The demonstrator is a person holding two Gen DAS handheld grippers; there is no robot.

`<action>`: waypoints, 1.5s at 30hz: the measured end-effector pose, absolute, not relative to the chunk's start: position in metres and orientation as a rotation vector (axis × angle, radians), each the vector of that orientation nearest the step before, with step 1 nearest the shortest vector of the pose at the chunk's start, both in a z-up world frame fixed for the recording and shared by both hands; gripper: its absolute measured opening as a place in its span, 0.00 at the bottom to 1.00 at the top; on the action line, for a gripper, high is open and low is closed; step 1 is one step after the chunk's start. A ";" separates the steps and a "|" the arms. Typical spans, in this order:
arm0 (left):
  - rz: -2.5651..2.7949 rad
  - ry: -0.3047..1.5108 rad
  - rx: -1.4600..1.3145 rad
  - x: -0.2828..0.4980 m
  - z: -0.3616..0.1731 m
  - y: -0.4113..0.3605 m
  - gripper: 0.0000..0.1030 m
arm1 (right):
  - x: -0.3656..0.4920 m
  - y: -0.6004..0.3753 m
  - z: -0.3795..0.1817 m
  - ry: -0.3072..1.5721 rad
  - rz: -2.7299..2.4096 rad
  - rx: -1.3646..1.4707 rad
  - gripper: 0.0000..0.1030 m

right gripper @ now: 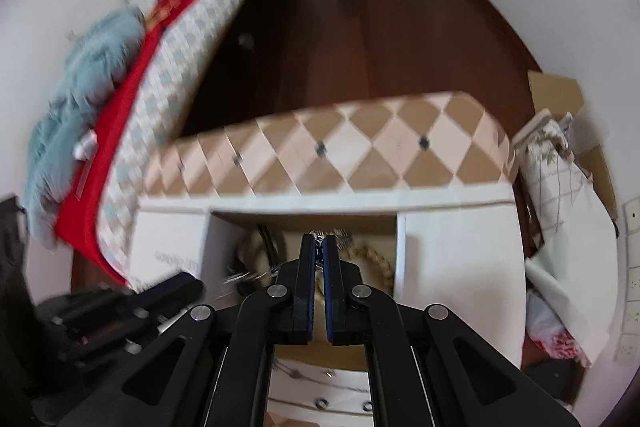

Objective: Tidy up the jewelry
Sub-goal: 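Lower both chains into the white box and open both grippers, then withdraw both tools from the box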

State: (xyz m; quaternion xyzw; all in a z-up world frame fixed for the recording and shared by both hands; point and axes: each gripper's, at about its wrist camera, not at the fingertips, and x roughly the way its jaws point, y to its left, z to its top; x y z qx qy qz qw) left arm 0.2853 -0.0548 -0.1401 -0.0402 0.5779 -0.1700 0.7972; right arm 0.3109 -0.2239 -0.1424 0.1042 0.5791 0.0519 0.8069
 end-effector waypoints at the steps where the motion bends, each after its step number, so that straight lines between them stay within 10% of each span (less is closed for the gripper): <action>1: -0.362 1.243 -0.089 0.286 -0.141 -0.054 0.07 | 0.310 -0.225 -0.150 1.280 0.119 0.228 0.05; 5: -0.299 1.210 -0.034 0.282 -0.142 -0.047 0.22 | 0.292 -0.231 -0.156 1.315 0.070 0.172 0.51; 9: -0.222 1.145 0.013 0.274 -0.137 -0.037 0.70 | 0.275 -0.236 -0.145 1.272 0.019 0.119 0.57; 14: -0.128 1.082 0.056 0.263 -0.133 -0.029 0.92 | 0.254 -0.238 -0.141 1.223 -0.096 0.048 0.91; 45: -0.028 0.951 0.077 0.164 -0.078 -0.019 1.00 | 0.155 -0.215 -0.073 1.009 -0.180 0.030 1.00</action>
